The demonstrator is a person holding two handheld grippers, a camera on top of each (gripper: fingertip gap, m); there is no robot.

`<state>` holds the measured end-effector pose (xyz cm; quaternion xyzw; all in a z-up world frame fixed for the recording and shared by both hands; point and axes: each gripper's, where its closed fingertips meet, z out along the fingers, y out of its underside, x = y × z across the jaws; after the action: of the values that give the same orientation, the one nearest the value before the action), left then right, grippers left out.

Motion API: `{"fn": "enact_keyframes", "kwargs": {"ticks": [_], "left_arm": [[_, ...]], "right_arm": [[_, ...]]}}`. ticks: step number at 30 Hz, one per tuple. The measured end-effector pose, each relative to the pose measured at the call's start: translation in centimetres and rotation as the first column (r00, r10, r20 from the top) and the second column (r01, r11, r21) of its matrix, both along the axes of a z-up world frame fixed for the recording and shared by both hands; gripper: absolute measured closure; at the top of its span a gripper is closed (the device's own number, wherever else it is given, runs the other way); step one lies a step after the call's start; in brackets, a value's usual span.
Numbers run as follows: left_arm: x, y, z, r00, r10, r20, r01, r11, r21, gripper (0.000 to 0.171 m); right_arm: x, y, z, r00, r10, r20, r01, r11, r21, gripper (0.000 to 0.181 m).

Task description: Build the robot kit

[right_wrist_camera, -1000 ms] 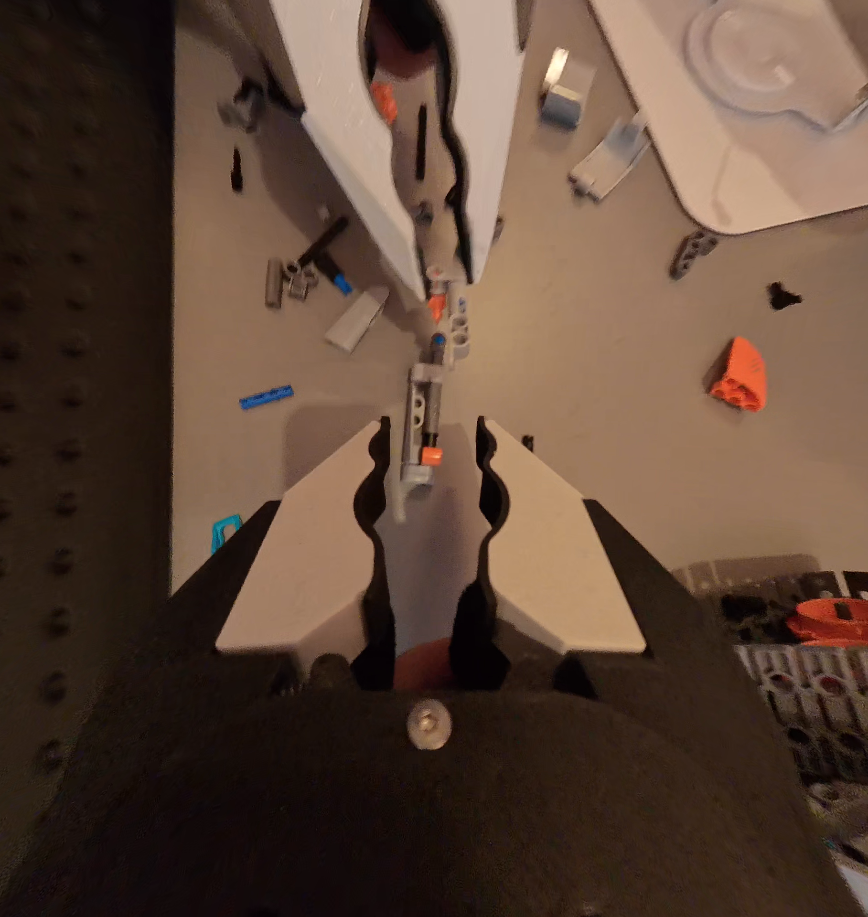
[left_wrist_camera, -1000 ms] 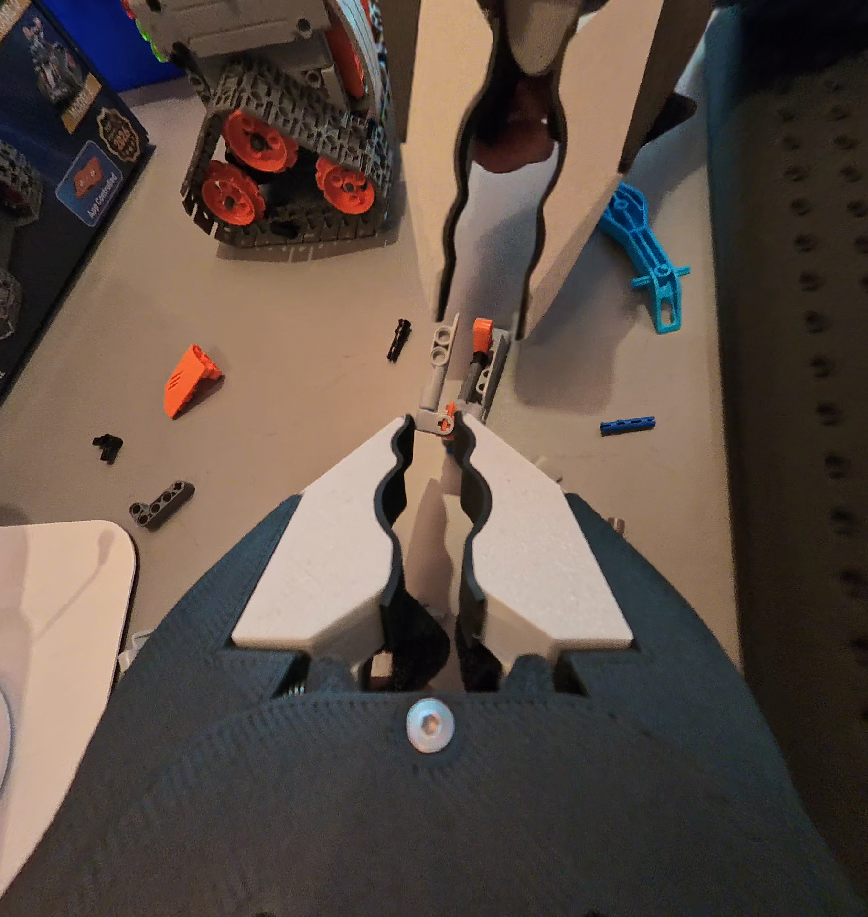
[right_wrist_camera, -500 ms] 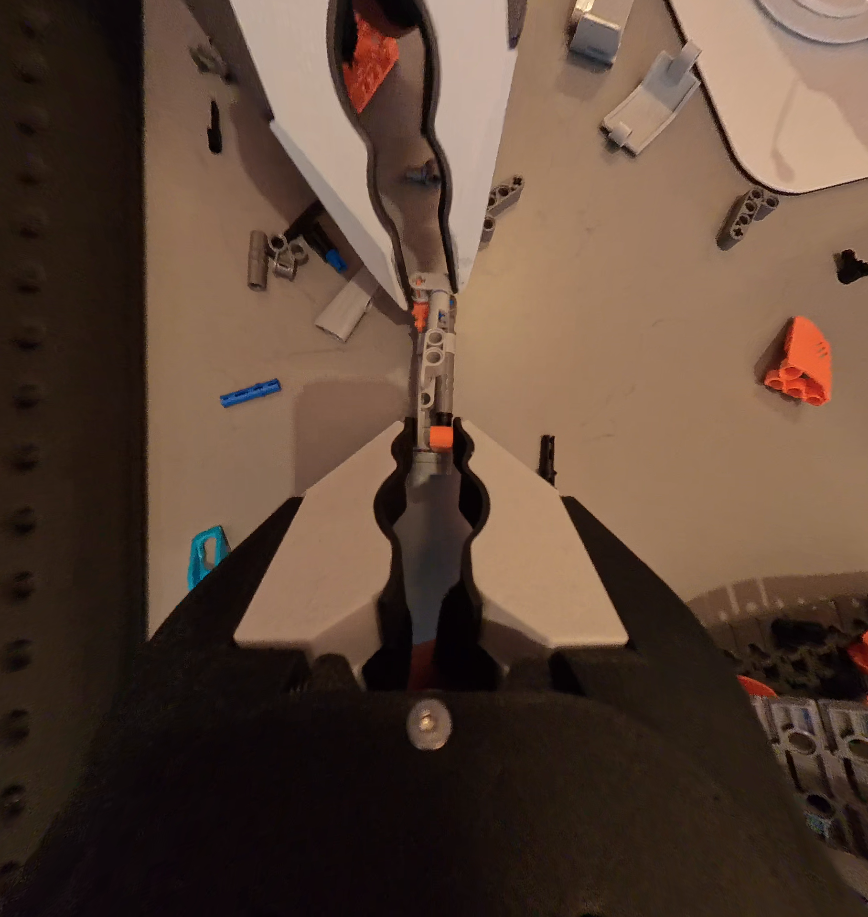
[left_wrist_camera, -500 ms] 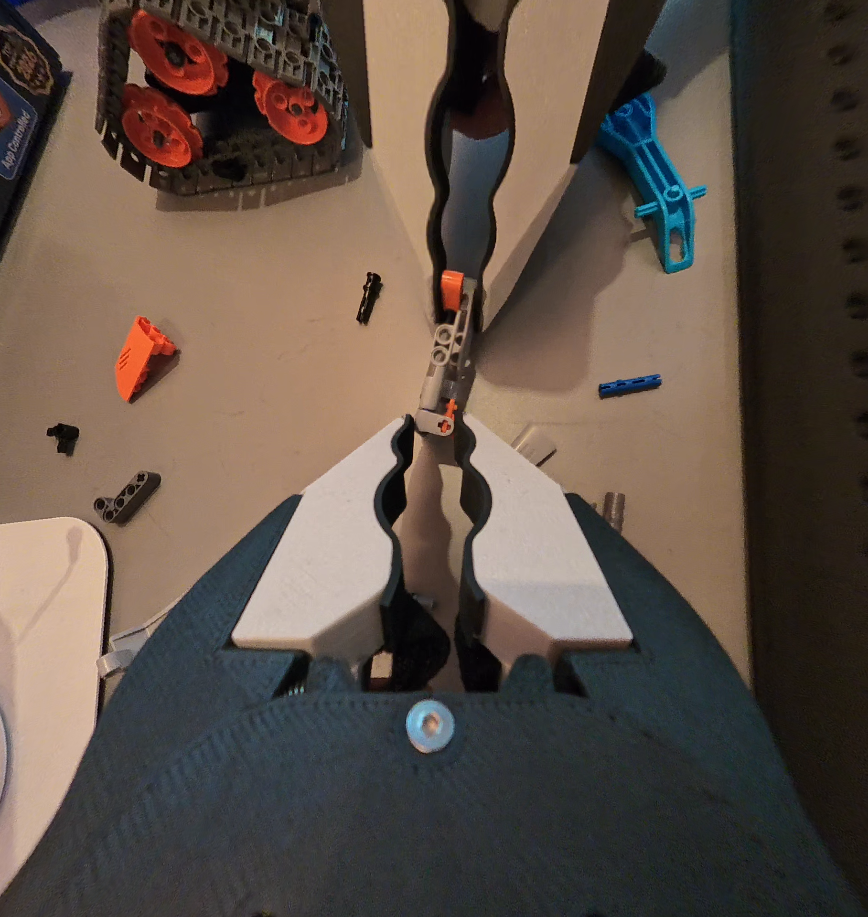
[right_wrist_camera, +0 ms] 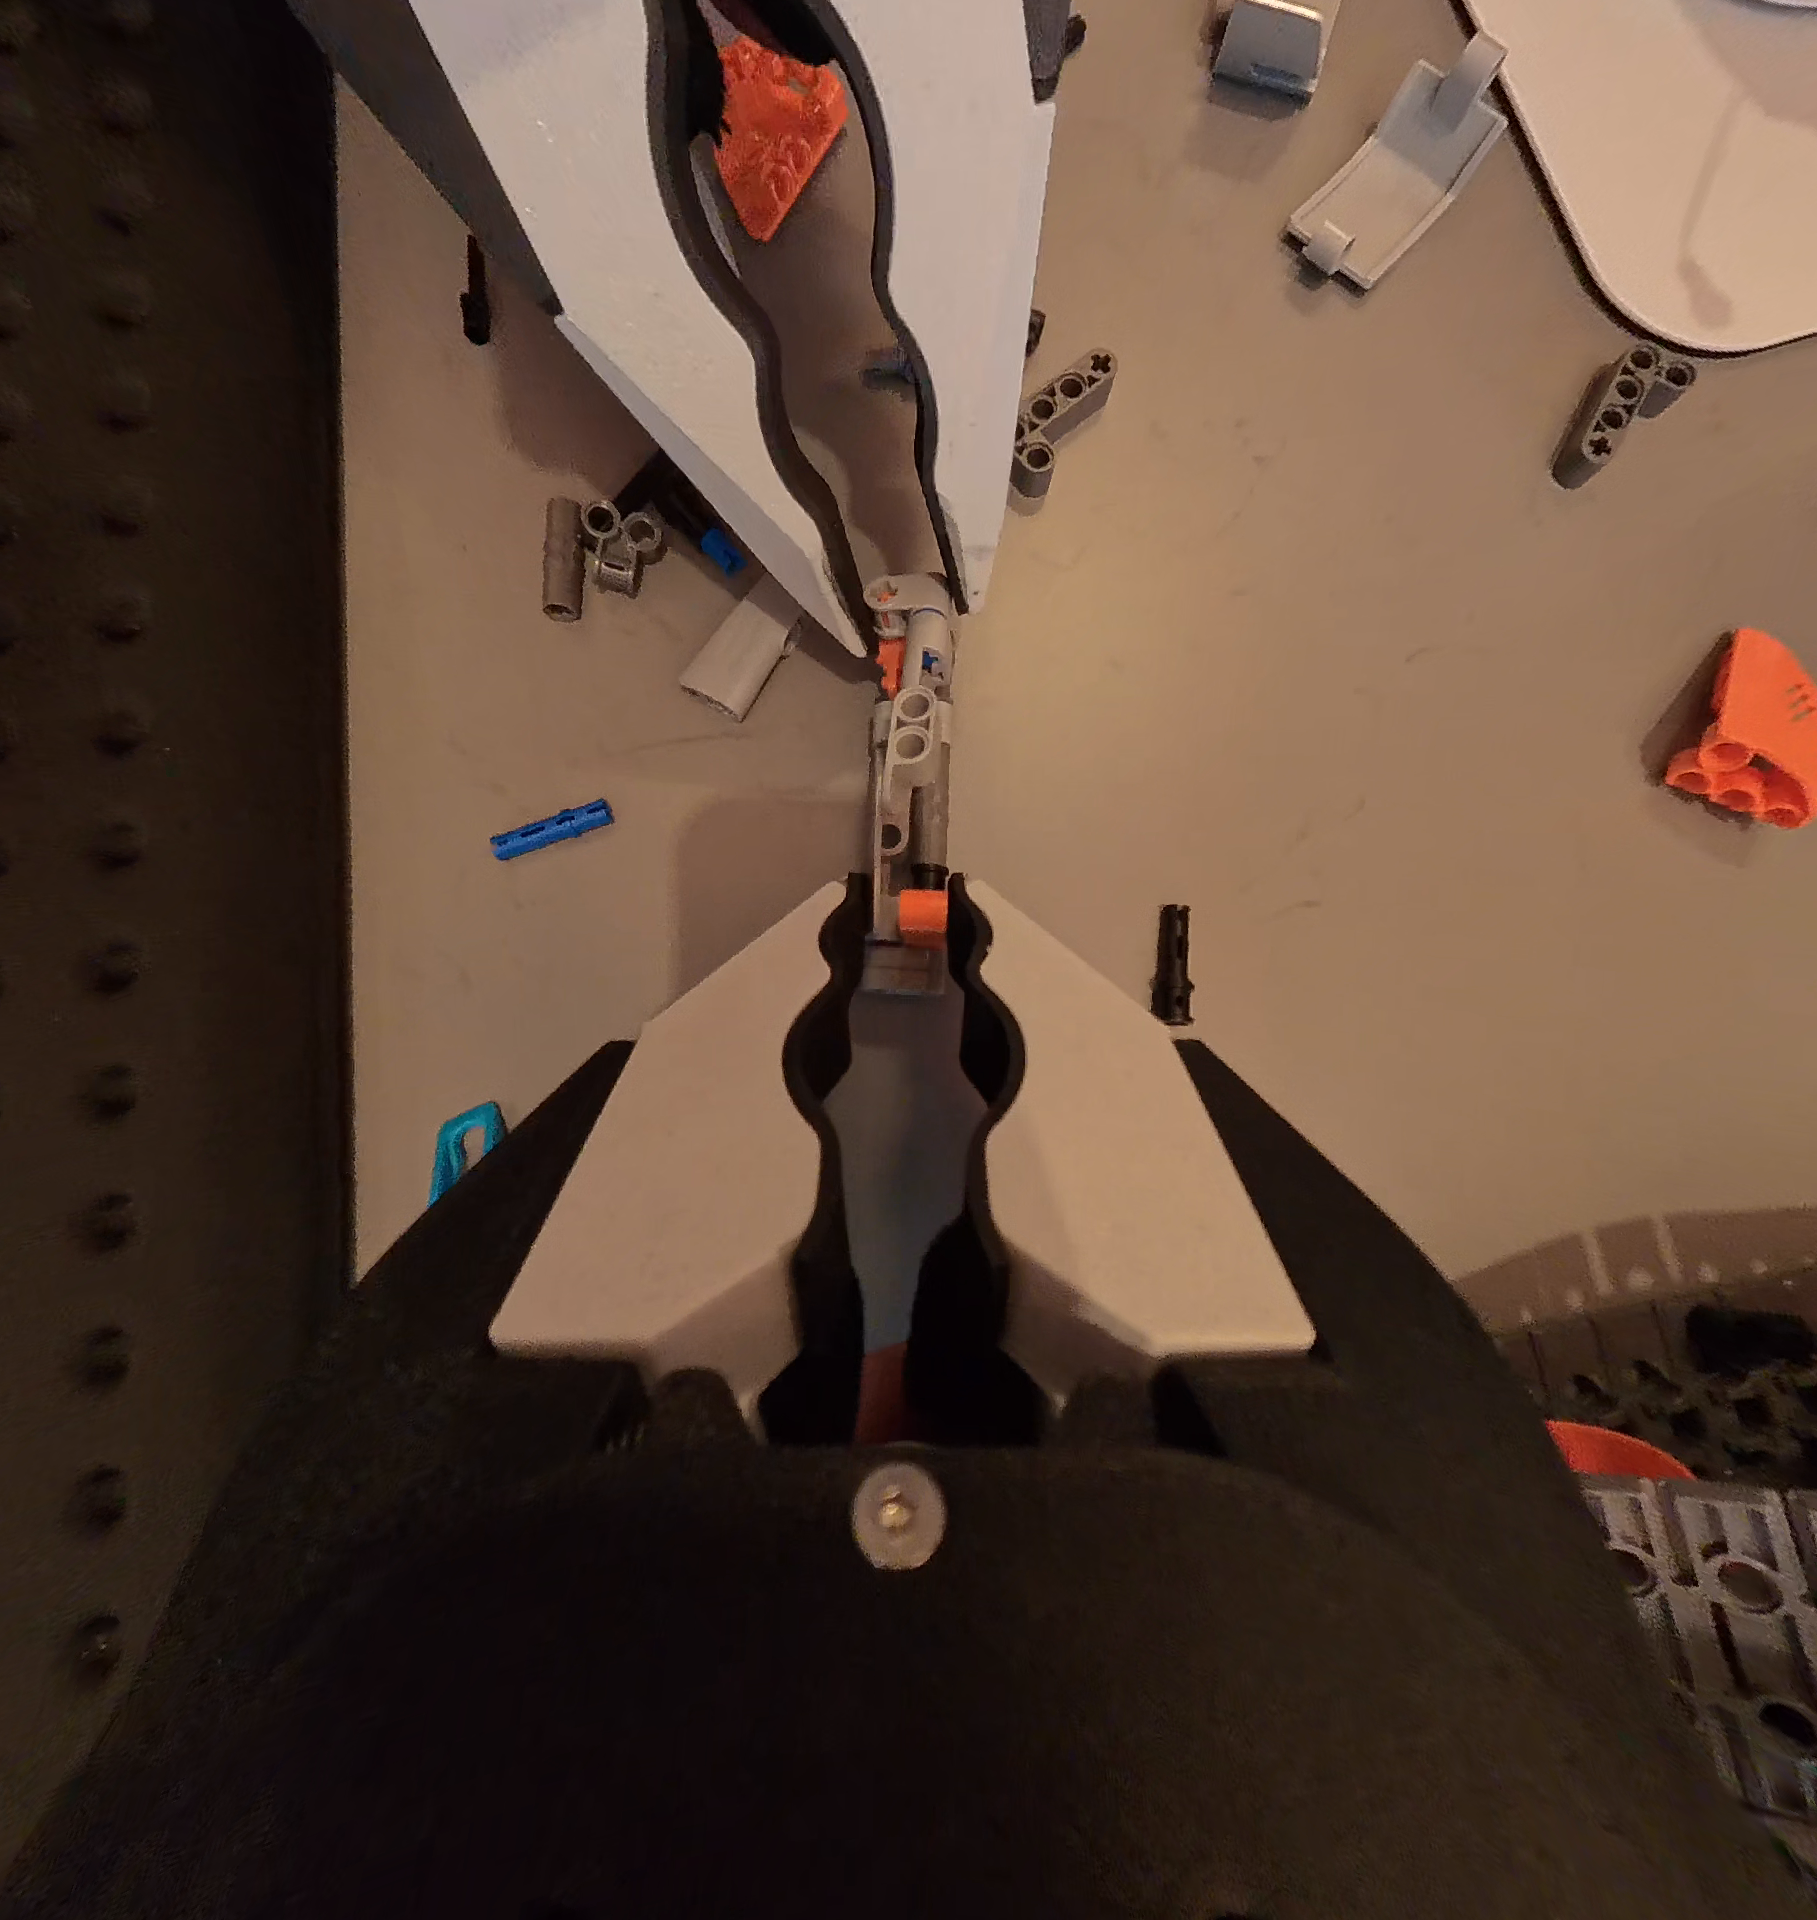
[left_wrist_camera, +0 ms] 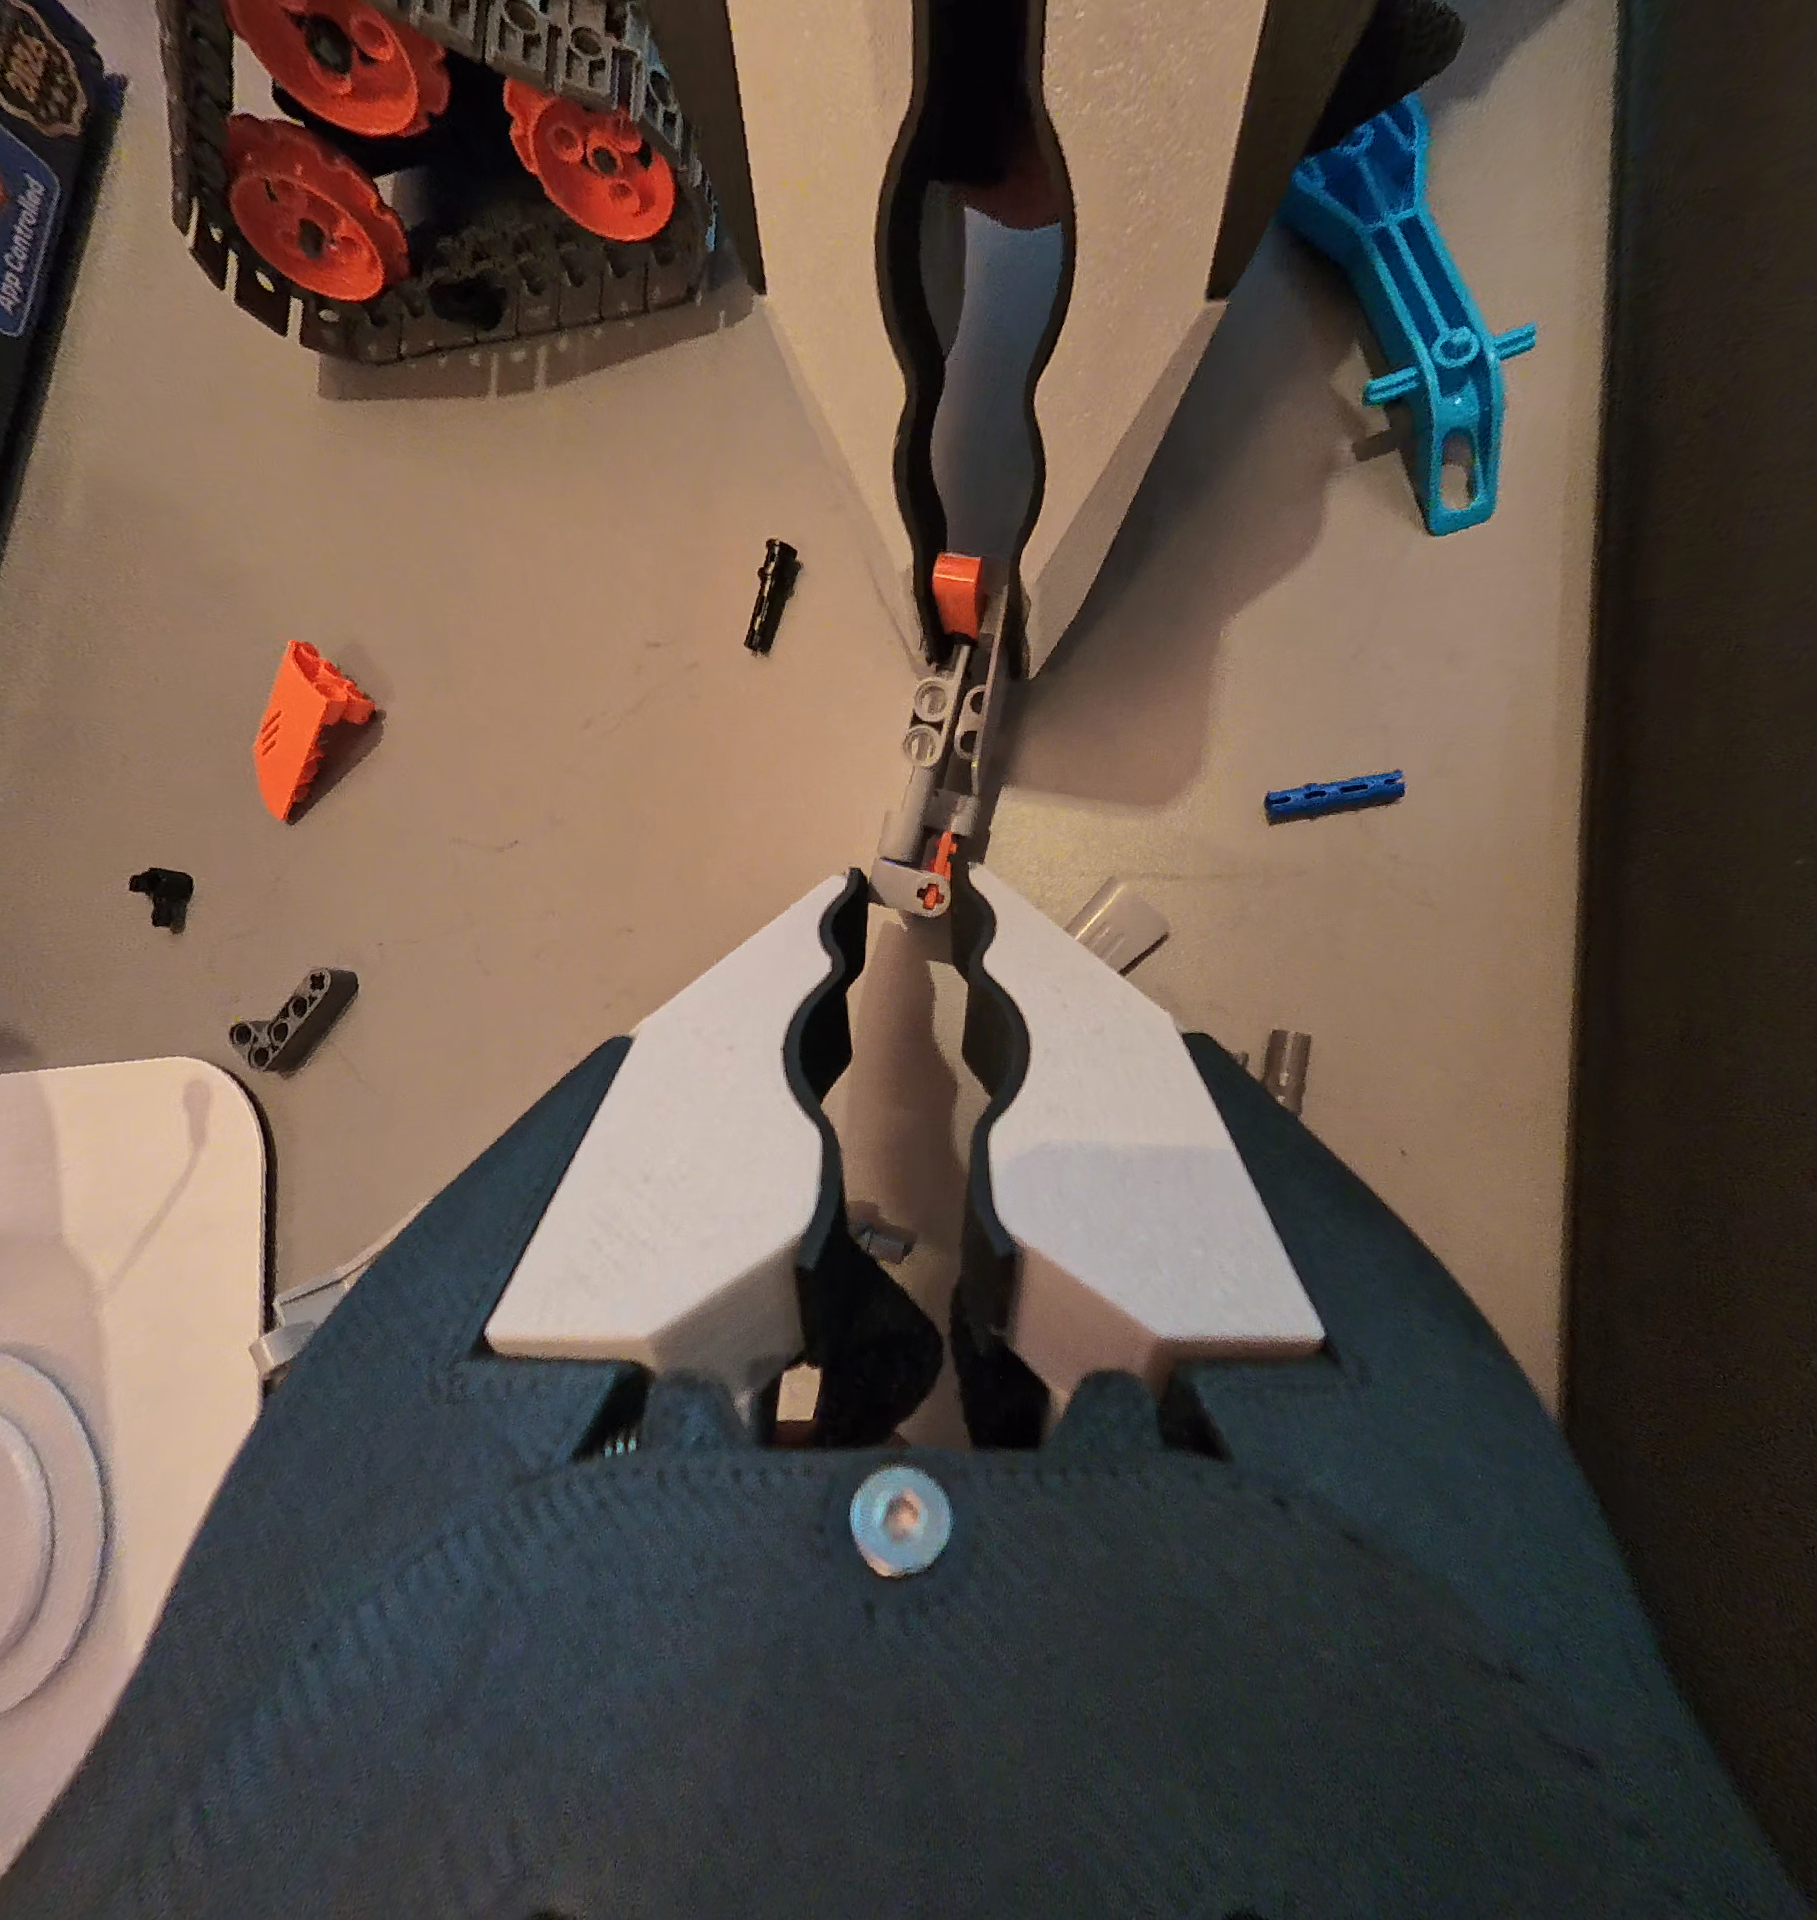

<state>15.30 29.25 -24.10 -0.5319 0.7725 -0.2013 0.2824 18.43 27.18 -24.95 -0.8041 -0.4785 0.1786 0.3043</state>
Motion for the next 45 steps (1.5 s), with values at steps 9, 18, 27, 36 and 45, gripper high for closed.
{"fn": "enact_keyframes", "kwargs": {"ticks": [9, 18, 27, 36, 45], "left_arm": [[0.00, -0.15, -0.28, 0.998, 0.001, -0.058, 0.003, 0.998, 0.070, 0.157], [0.15, -0.07, -0.29, 0.996, 0.024, -0.087, -0.013, 0.992, 0.129, 0.157], [0.16, 0.00, -0.49, 0.992, 0.044, -0.121, -0.029, 0.992, 0.123, 0.157], [0.26, 0.22, -0.71, 0.990, 0.048, -0.134, -0.022, 0.982, 0.185, 0.157], [0.10, -0.08, -1.01, 0.982, 0.058, -0.178, -0.018, 0.976, 0.219, 0.157]], "right_arm": [[0.15, -0.12, -0.16, 1.000, -0.007, -0.005, 0.007, 1.000, -0.023, 0.169], [0.31, -0.11, 0.08, 1.000, -0.010, 0.026, 0.010, 1.000, 0.001, 0.169], [0.38, -0.07, -0.21, 0.997, -0.011, 0.076, 0.009, 1.000, 0.027, 0.169], [0.31, -0.05, -0.32, 0.996, -0.016, 0.085, 0.013, 0.999, 0.031, 0.169], [0.41, -0.44, -0.74, 0.994, -0.001, 0.107, 0.001, 1.000, 0.008, 0.169]]}}
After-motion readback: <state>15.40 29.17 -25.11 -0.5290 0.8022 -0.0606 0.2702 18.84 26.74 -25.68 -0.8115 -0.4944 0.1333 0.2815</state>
